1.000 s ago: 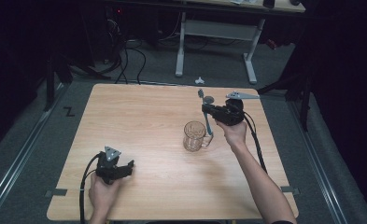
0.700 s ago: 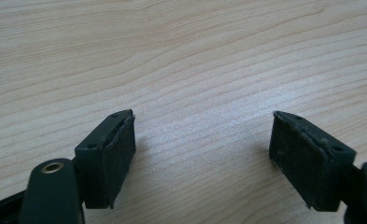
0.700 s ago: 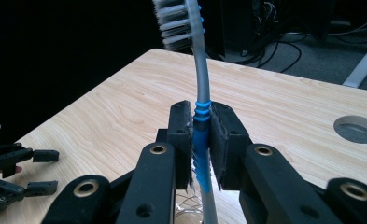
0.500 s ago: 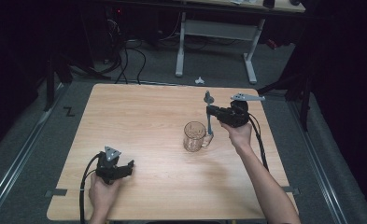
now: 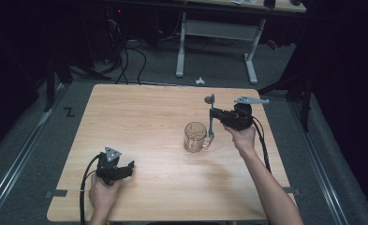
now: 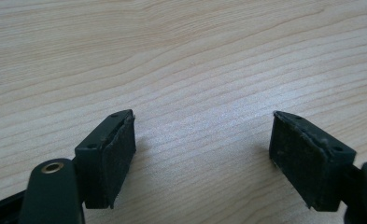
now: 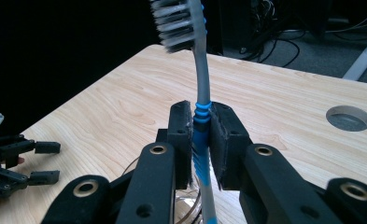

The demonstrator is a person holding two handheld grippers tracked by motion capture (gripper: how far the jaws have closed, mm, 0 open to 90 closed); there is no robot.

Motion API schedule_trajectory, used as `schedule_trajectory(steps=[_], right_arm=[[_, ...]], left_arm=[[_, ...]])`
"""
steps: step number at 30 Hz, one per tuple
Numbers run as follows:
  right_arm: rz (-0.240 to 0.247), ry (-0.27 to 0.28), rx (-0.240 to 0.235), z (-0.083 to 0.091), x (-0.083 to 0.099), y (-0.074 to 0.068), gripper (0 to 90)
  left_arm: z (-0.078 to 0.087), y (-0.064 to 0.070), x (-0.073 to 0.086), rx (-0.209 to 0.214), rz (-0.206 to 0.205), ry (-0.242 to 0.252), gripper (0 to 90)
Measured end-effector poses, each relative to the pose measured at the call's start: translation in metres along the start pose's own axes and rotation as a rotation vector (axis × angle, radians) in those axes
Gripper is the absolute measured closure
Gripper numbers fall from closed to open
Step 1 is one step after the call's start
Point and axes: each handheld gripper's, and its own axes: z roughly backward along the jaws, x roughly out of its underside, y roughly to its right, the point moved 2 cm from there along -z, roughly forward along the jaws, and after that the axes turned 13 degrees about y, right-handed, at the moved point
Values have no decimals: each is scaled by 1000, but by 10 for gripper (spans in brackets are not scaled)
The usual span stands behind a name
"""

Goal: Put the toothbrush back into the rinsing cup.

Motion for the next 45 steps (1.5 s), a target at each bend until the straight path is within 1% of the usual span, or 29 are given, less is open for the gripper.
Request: schedule_trajectory(steps=[9, 22, 33, 42, 45], right_arm=[[2, -6, 2, 3, 1, 0, 791], [17, -14, 8, 6, 1, -1, 790], [8, -12, 20, 10, 8, 2, 790], [8, -19, 21, 11, 11, 2, 791], [14, -24, 22, 10, 12, 2, 791]], left_arm=[[0, 0, 0, 0, 0, 0, 232], [0, 0, 0, 0, 0, 0, 232], [0, 0, 0, 0, 0, 0, 232], [0, 0, 0, 0, 0, 0, 232], [0, 0, 0, 0, 0, 0, 232]])
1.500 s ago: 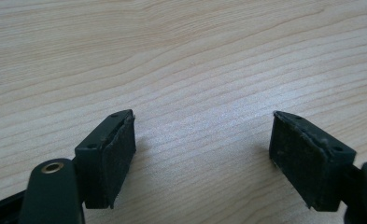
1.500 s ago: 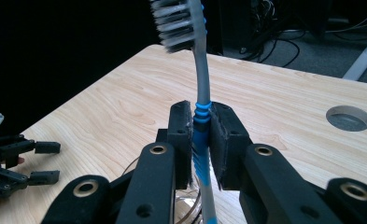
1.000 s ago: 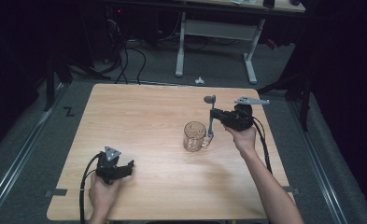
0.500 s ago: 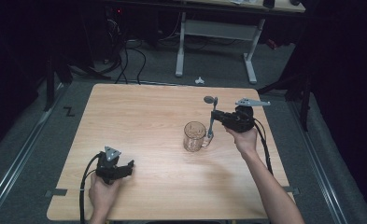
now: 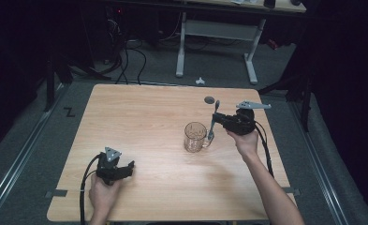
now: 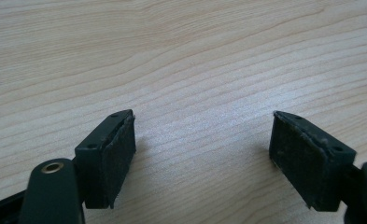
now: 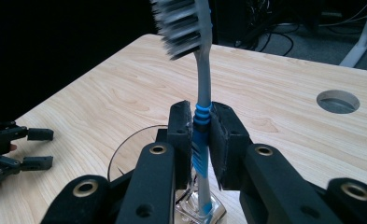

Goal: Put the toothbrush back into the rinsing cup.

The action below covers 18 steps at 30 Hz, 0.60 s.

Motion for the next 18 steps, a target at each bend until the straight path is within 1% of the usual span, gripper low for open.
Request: schedule_trajectory(steps=[13, 18], right_arm=[[44, -22, 11, -1, 3, -6, 791], [44, -24, 10, -2, 5, -7, 792]], left_arm=[[0, 0, 0, 0, 0, 0, 232], [0, 0, 0, 0, 0, 0, 232]])
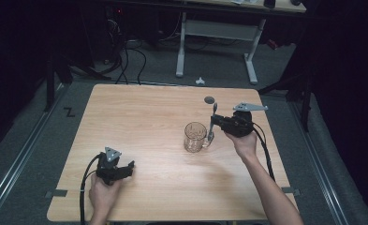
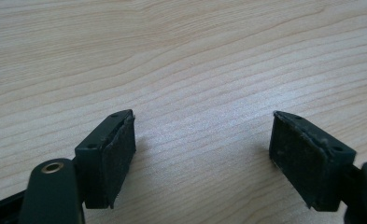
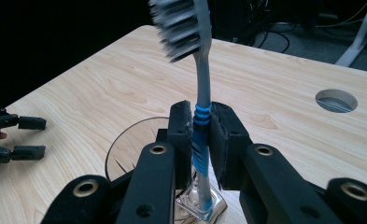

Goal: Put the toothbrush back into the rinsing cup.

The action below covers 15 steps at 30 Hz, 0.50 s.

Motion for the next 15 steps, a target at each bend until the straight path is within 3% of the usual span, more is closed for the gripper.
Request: schedule_trajectory(steps=[15], right_arm=[[2, -13, 5, -3, 7, 1, 791]], left_arm=[[0, 0, 0, 0, 0, 0, 232]])
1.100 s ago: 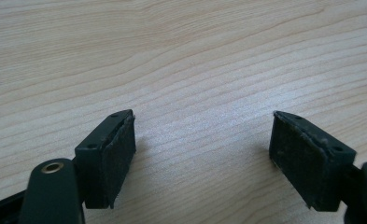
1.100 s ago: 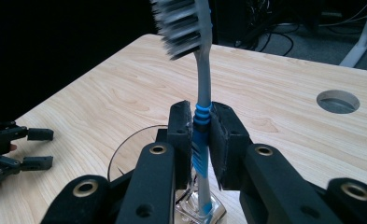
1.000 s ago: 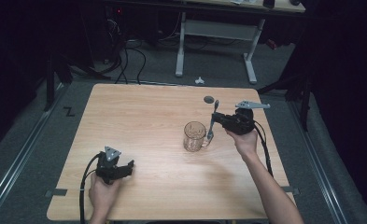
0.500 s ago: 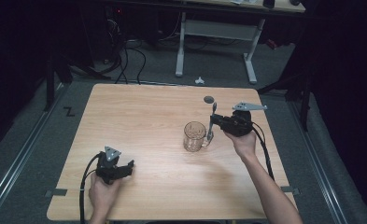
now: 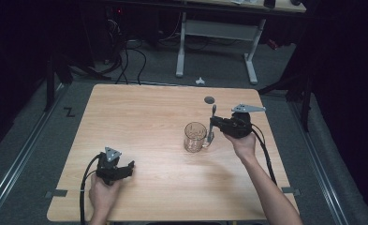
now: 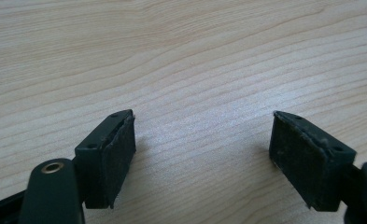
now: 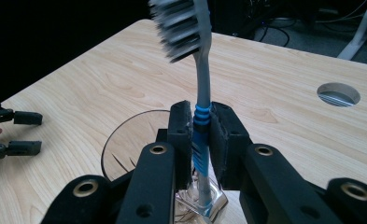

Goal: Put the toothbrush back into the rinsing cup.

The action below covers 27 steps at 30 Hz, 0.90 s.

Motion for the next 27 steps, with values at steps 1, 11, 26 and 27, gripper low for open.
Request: schedule_trajectory(steps=[1, 11, 26, 27], right_arm=[[0, 0, 0, 0, 0, 0, 791], [-13, -18, 6, -2, 9, 2, 791], [-15, -44, 3, -8, 14, 2, 790], [-15, -46, 4, -8, 14, 2, 789]], left_arm=[[0, 0, 0, 0, 0, 0, 232], [0, 0, 0, 0, 0, 0, 232], [0, 0, 0, 0, 0, 0, 232], [0, 0, 0, 0, 0, 0, 232]])
